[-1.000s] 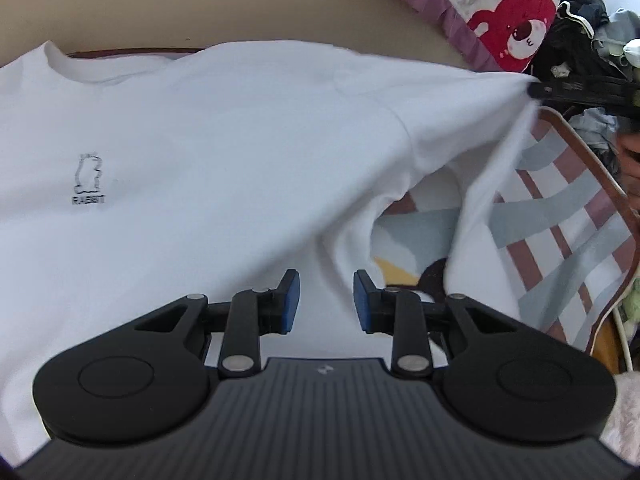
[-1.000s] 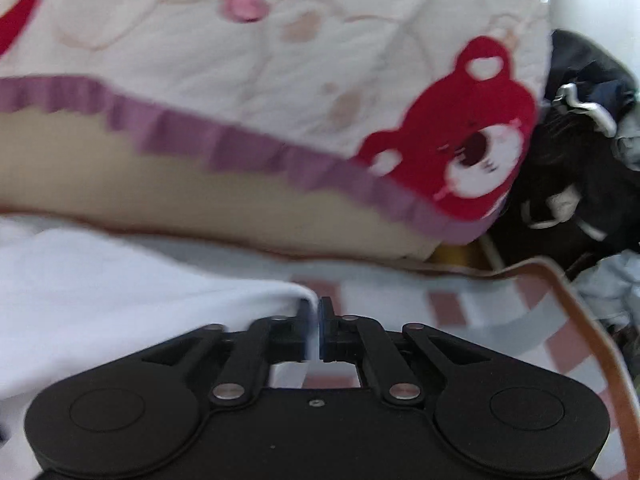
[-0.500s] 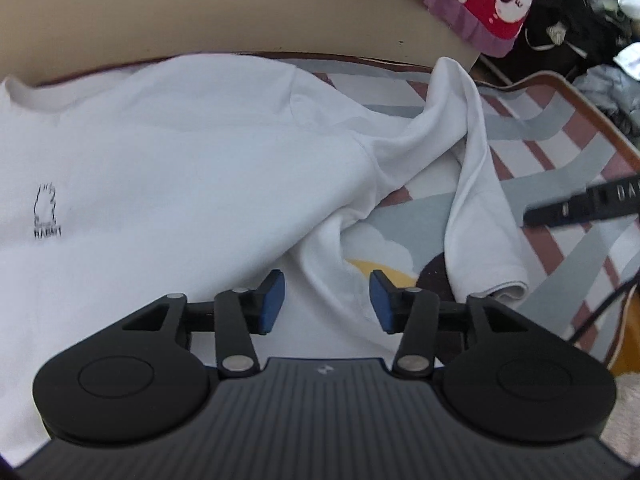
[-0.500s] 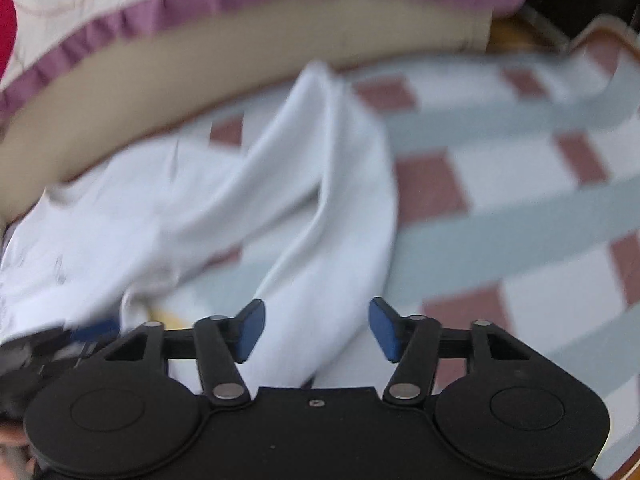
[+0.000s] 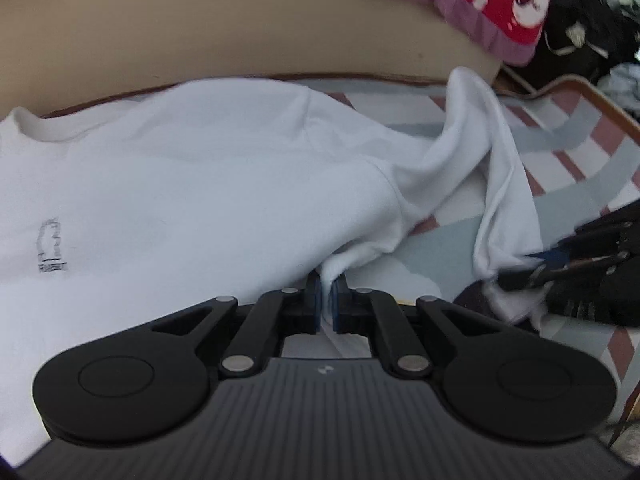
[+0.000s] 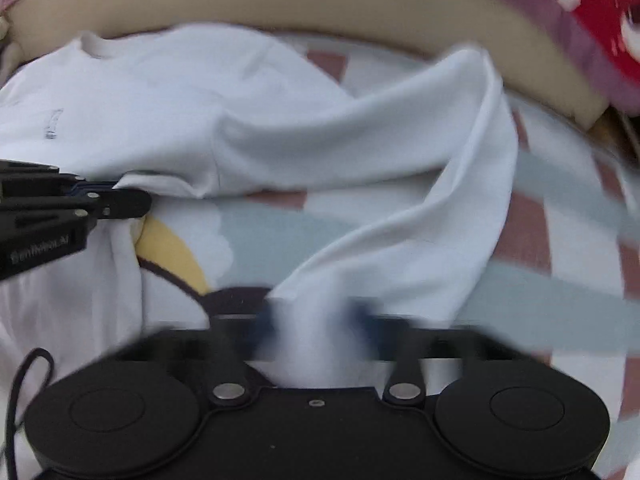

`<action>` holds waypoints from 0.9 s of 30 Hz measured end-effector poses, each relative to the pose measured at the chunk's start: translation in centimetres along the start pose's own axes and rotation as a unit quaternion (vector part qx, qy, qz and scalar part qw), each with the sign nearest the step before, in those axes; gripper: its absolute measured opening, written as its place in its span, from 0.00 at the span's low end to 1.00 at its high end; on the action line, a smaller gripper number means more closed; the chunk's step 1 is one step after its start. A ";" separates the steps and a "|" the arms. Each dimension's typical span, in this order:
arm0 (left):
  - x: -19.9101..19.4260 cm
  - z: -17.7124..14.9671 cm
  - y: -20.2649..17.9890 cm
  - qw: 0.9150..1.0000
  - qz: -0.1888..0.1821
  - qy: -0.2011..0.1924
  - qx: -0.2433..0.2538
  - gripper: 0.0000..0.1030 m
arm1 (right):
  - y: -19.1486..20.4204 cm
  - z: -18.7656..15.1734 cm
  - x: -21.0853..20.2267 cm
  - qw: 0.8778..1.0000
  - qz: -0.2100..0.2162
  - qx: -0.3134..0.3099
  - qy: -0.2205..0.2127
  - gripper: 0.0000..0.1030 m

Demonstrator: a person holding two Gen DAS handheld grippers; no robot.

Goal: Fold clothes

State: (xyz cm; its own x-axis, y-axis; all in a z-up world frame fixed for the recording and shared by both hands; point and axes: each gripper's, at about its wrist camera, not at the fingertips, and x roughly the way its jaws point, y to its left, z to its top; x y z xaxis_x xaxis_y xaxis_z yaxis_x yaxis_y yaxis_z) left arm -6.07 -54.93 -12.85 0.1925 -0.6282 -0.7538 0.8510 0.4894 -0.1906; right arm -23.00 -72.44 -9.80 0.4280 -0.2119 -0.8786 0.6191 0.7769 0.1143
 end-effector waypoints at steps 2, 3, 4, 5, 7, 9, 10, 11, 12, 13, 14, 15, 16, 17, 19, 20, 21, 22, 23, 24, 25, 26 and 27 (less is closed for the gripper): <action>-1.1 0.0 0.3 1.000 -0.001 -0.013 -0.001 0.04 | -1.9 0.0 -2.7 0.998 0.013 0.033 -0.050 0.06; -1.7 -0.1 0.5 1.000 -0.001 -0.020 -0.002 0.04 | -2.8 -0.1 -4.0 0.996 0.020 0.050 -0.075 0.06; -2.1 0.0 0.7 1.000 -0.004 -0.026 -0.005 0.04 | -3.8 -0.1 -5.3 0.992 0.026 0.066 -0.100 0.06; -2.4 0.0 0.9 1.000 -0.007 -0.029 -0.007 0.04 | -4.7 -0.1 -6.7 0.988 0.033 0.083 -0.125 0.06; -2.8 0.0 1.3 0.999 -0.010 -0.031 -0.013 0.04 | -7.1 -0.2 -9.6 0.977 0.044 0.118 -0.174 0.06; -2.6 0.0 1.5 0.999 -0.011 -0.028 -0.018 0.04 | -10.5 -0.2 -12.8 0.964 0.035 0.154 -0.212 0.06; -2.5 0.0 1.5 0.999 -0.010 -0.028 -0.021 0.04 | -11.8 0.1 -13.6 0.964 -0.007 0.151 -0.221 0.06; -2.3 0.0 1.5 0.999 -0.010 -0.025 -0.023 0.04 | -12.8 0.6 -14.0 0.963 -0.069 0.137 -0.223 0.06; -2.2 -0.1 1.5 0.999 -0.011 -0.021 -0.025 0.04 | -13.6 1.0 -13.8 0.960 -0.121 0.122 -0.220 0.06; -2.0 -0.3 1.4 0.999 -0.013 -0.017 -0.026 0.04 | -14.2 1.4 -13.1 0.958 -0.160 0.107 -0.212 0.06; -1.8 -0.5 1.3 0.999 -0.014 -0.013 -0.027 0.04 | -14.8 1.7 -12.4 0.954 -0.199 0.092 -0.203 0.07; -1.6 -0.7 1.1 1.000 -0.016 -0.008 -0.026 0.04 | -15.4 2.1 -11.7 0.949 -0.238 0.076 -0.194 0.09; -1.5 -1.0 1.0 1.000 -0.018 0.000 -0.023 0.04 | -16.1 2.5 -10.5 0.944 -0.274 0.069 -0.173 0.17; -1.4 -1.2 0.8 1.000 -0.020 0.009 -0.020 0.04 | -16.2 2.8 -9.2 0.937 -0.312 0.069 -0.140 0.24; -1.4 -1.6 0.7 0.999 -0.022 0.028 -0.014 0.06 | -15.3 3.0 -7.5 0.911 -0.400 0.064 -0.078 0.33; -1.7 -1.8 0.8 0.999 -0.027 0.038 -0.017 0.07 | -14.4 3.0 -7.1 0.902 -0.423 0.060 -0.067 0.38; -1.9 -2.0 1.0 0.998 -0.032 0.048 -0.020 0.08 | -13.0 2.8 -7.2 0.901 -0.424 0.054 -0.078 0.53; -2.1 -2.2 1.2 0.997 -0.037 0.059 -0.023 0.09 | -11.4 2.8 -7.5 0.906 -0.410 0.052 -0.093 0.62; -2.6 -2.1 1.4 0.996 -0.042 0.068 -0.027 0.15 | -9.7 2.7 -7.8 0.919 -0.375 0.056 -0.109 0.63; -3.1 -2.1 1.7 0.995 -0.048 0.077 -0.030 0.24 | -8.1 2.7 -8.1 0.935 -0.328 0.061 -0.121 0.63; -3.7 -1.8 2.0 0.995 -0.052 0.084 -0.031 0.27 | -6.5 2.8 -8.3 0.952 -0.271 0.064 -0.125 0.63; -4.5 -1.5 2.3 0.994 -0.052 0.088 -0.028 0.34 | -5.0 3.0 -8.3 0.968 -0.209 0.067 -0.124 0.63; -5.4 -1.1 2.6 0.995 -0.047 0.091 -0.018 0.37 | -3.4 3.1 -8.4 0.979 -0.146 0.070 -0.122 0.63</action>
